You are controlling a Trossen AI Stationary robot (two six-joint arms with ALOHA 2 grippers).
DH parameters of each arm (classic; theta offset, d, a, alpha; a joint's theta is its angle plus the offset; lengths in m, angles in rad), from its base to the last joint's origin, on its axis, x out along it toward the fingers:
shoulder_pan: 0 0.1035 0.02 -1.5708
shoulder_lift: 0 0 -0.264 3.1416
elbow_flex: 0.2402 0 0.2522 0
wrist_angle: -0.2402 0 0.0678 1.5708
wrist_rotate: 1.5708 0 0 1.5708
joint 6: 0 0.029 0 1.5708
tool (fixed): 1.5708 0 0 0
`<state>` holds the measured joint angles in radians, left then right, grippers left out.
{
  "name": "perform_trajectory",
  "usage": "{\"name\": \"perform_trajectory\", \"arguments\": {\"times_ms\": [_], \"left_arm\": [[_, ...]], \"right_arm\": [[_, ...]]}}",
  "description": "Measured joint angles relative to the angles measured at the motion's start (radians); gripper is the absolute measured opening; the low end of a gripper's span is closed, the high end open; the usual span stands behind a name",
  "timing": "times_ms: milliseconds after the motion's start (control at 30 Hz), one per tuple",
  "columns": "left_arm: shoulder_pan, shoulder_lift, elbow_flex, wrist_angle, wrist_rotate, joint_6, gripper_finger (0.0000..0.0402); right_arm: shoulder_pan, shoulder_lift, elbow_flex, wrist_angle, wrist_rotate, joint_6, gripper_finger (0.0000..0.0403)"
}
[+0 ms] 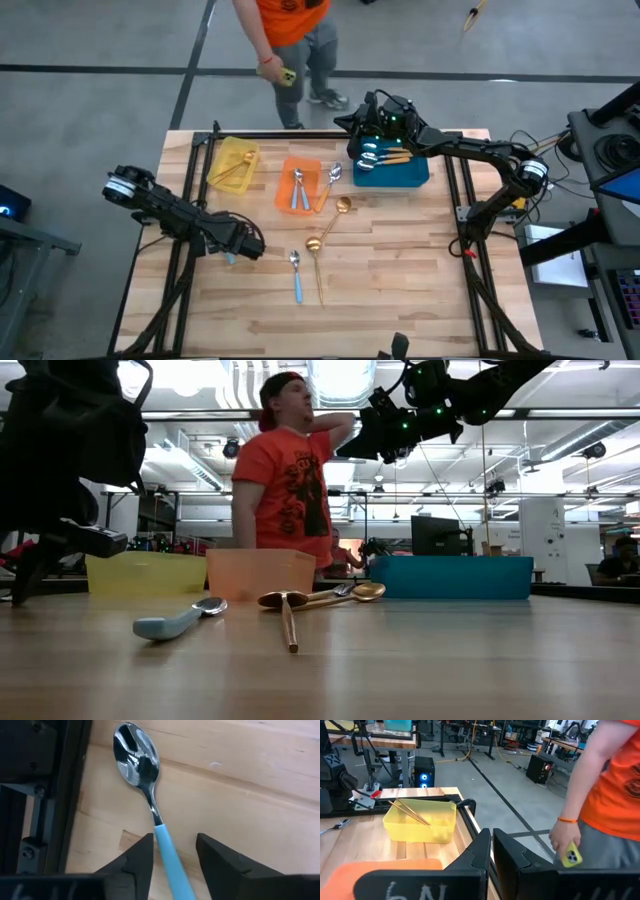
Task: Sort silverware by color (type)
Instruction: Put the blue spoon into the orange bin
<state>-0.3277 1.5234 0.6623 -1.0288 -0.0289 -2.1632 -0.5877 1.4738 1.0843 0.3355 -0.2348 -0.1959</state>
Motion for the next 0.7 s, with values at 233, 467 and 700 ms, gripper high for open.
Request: {"name": "perform_trajectory", "arguments": {"times_ms": [233,467,700], "left_arm": [[0.000,-0.001,0.010,0.013,-0.015,0.009,0.0059],[-0.001,0.000,0.012,0.017,-0.025,0.033,0.0009],[-0.001,-0.001,0.045,0.015,-0.049,0.061,0.0010]], "right_arm": [[0.000,0.000,0.000,-0.009,0.000,-0.016,0.0012],[0.000,0.000,0.000,-0.017,0.001,-0.026,0.0012],[-0.008,-0.027,0.000,-0.082,0.016,-0.052,0.0012]]}}
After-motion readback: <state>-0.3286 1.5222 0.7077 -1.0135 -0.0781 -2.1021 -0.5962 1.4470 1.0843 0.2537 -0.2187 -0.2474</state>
